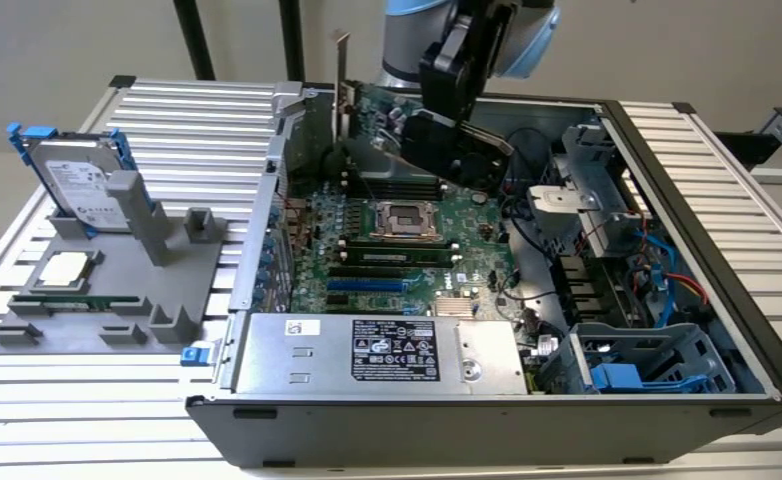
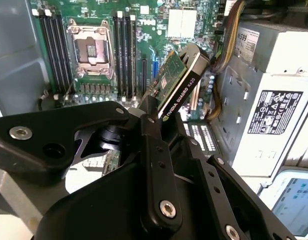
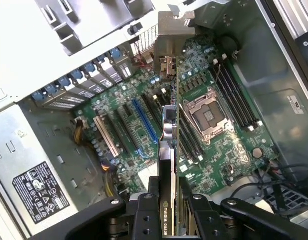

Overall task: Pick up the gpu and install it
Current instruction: 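Insert the gpu into the slot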

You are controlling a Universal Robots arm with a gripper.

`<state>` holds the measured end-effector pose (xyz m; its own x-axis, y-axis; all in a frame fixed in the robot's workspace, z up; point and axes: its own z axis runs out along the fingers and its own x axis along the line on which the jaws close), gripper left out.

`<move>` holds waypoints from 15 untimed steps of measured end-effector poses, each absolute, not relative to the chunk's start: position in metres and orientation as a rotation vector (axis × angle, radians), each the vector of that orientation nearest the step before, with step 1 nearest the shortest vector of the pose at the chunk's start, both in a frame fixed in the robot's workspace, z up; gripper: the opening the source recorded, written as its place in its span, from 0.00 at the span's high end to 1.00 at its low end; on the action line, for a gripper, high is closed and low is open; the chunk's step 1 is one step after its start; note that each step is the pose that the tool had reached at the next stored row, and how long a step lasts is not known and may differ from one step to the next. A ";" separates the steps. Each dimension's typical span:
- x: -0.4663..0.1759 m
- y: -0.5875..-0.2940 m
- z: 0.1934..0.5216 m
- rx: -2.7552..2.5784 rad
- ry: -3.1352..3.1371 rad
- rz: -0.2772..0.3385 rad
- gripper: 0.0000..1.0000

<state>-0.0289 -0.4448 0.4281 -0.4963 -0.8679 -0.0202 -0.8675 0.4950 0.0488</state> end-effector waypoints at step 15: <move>-0.029 -0.445 0.428 1.766 -2.584 -0.081 1.00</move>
<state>-0.0289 -0.4448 0.4281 -0.3633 -0.9314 -0.0202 -0.9309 0.3620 0.0488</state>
